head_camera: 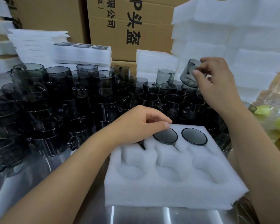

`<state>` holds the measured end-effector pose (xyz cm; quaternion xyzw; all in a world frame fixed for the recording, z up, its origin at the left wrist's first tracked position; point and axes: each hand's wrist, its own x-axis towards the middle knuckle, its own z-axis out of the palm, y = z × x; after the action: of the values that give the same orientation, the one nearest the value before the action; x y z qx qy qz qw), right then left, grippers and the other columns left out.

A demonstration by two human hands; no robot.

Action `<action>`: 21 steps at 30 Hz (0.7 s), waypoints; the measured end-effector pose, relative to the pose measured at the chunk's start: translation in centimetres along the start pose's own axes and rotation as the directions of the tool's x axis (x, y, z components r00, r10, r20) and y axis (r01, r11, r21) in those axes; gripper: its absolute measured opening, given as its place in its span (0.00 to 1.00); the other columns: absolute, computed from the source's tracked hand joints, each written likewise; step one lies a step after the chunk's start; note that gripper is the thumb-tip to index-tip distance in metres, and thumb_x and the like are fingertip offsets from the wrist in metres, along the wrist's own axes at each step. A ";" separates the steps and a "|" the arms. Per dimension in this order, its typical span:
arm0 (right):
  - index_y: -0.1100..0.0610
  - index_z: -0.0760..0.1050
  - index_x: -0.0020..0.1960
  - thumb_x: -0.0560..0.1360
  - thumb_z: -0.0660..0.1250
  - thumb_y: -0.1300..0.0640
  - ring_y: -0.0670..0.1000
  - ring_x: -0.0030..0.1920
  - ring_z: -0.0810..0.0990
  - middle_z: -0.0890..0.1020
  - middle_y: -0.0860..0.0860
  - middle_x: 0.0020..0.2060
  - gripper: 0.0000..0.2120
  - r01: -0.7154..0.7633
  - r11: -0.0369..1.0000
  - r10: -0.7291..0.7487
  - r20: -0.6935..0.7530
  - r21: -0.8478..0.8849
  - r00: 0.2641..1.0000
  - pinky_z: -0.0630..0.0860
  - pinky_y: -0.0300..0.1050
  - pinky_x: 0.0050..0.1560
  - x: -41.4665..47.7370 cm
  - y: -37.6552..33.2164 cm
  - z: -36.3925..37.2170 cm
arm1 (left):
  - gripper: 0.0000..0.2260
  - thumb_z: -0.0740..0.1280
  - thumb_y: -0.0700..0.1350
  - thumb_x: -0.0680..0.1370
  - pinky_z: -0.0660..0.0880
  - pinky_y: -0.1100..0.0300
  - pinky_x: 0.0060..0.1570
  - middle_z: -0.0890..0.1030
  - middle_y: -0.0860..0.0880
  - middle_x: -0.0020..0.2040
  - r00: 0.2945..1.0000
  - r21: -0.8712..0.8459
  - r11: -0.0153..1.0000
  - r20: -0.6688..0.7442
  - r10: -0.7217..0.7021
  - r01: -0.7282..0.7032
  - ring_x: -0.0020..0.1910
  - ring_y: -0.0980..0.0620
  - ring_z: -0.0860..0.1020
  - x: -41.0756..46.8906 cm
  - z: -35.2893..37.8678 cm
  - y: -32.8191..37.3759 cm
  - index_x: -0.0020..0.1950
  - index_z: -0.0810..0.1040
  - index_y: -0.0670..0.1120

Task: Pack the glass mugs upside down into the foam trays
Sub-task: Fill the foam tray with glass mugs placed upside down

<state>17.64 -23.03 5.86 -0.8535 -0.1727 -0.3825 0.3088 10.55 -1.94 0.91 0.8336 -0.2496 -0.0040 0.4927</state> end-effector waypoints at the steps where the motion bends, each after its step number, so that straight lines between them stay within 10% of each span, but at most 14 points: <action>1: 0.56 0.74 0.48 0.77 0.63 0.56 0.48 0.55 0.74 0.72 0.49 0.60 0.03 0.034 0.998 -0.033 -0.016 0.050 0.999 0.72 0.49 0.58 -0.5 -1.0 -0.2 | 0.06 0.66 0.49 0.78 0.77 0.64 0.48 0.85 0.56 0.46 1.000 -0.026 1.000 -0.014 0.003 -0.004 0.45 0.59 0.82 0.0 0.0 0.1 0.51 0.82 0.56; 11: 0.51 0.72 0.48 0.70 0.67 0.52 0.45 0.55 0.76 0.75 0.48 0.59 0.09 0.217 0.900 -0.280 0.119 0.377 0.953 0.75 0.47 0.53 -5.0 -5.1 0.8 | 0.22 0.61 0.69 0.64 0.74 0.64 0.30 0.85 0.51 0.38 0.976 -0.410 0.910 -0.166 -0.144 0.065 0.32 0.56 0.80 0.8 -0.4 0.8 0.47 0.79 0.55; 21: 0.40 0.74 0.59 0.63 0.75 0.45 0.49 0.52 0.80 0.81 0.45 0.49 0.25 -0.017 0.848 -0.216 0.375 0.529 0.902 0.76 0.47 0.55 -4.7 -4.2 -0.4 | 0.16 0.60 0.65 0.71 0.75 0.67 0.35 0.85 0.54 0.41 0.971 -0.238 0.971 -0.232 -0.049 -0.007 0.41 0.59 0.82 -0.5 -0.3 0.7 0.43 0.82 0.58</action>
<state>12.10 -20.42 4.18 -0.7894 -0.3771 -0.1443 0.4625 9.90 -1.77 1.53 0.7660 -0.1780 0.0602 0.6148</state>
